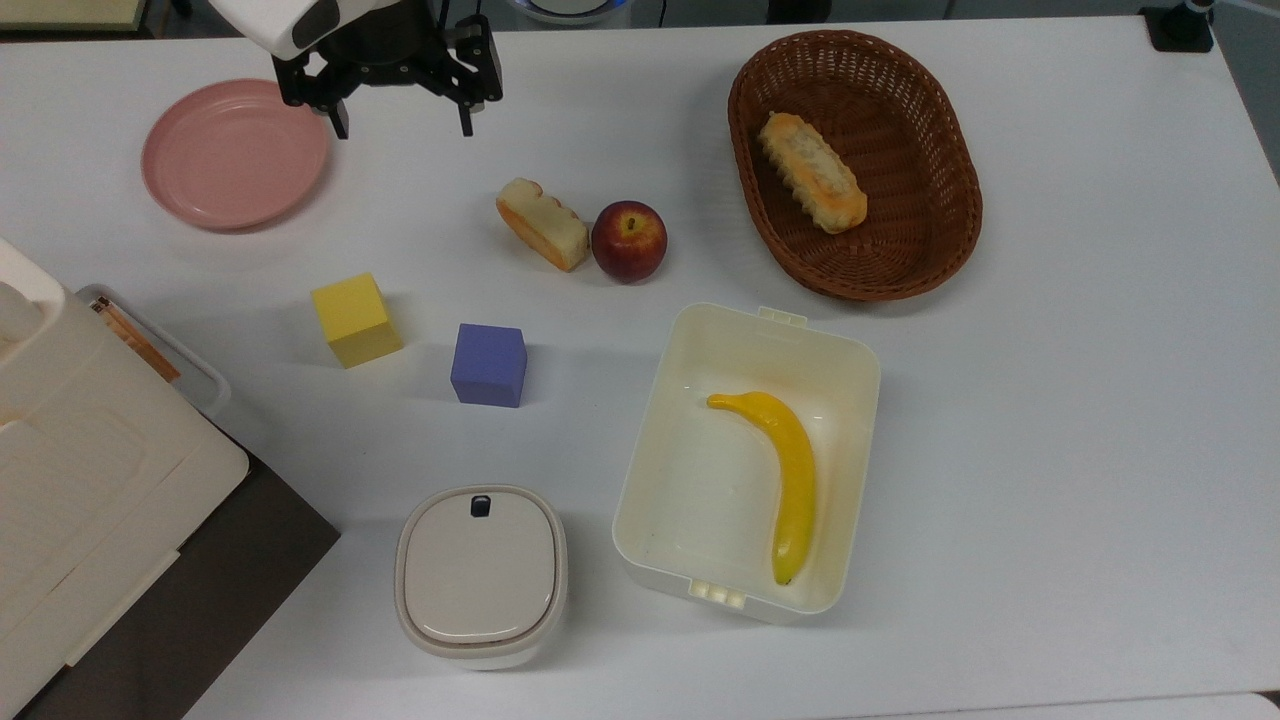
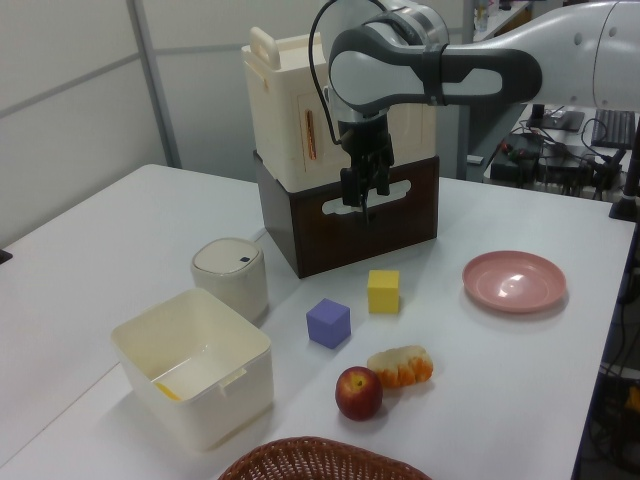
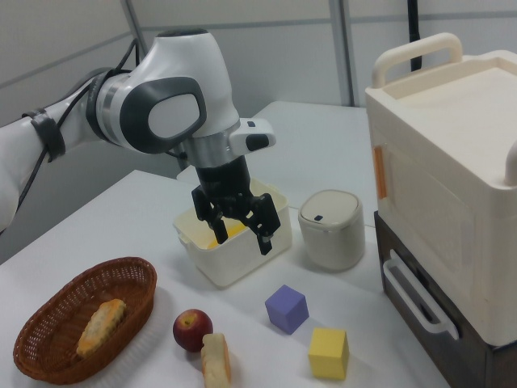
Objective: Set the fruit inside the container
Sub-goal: 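Move the gripper over the red apple and lower toward it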
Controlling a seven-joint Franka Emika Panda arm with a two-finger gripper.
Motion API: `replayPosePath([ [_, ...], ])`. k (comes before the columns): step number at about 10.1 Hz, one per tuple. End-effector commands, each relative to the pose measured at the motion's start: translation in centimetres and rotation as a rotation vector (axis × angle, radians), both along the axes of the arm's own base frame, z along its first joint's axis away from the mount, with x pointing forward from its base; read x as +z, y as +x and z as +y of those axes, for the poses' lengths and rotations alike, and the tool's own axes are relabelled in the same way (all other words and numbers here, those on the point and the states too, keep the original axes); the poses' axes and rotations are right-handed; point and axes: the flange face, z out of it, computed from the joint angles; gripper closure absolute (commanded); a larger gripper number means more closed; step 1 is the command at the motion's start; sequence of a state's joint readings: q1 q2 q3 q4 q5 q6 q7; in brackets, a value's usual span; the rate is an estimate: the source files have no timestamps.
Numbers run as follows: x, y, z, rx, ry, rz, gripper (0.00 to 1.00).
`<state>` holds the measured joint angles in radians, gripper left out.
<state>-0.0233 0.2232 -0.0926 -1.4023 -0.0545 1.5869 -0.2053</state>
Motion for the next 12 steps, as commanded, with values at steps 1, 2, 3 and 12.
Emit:
replayPosePath([
  [1,-1.3,0.7,1.9,-0.008,0.011,0.002,0.00],
  [2,-2.3,1.2,4.4,0.041,0.011,0.019,0.00],
  [3,-4.2,1.8,5.9,0.067,0.008,0.048,0.00],
  [12,-21.0,0.2,21.1,0.357,-0.084,0.391,0.00],
])
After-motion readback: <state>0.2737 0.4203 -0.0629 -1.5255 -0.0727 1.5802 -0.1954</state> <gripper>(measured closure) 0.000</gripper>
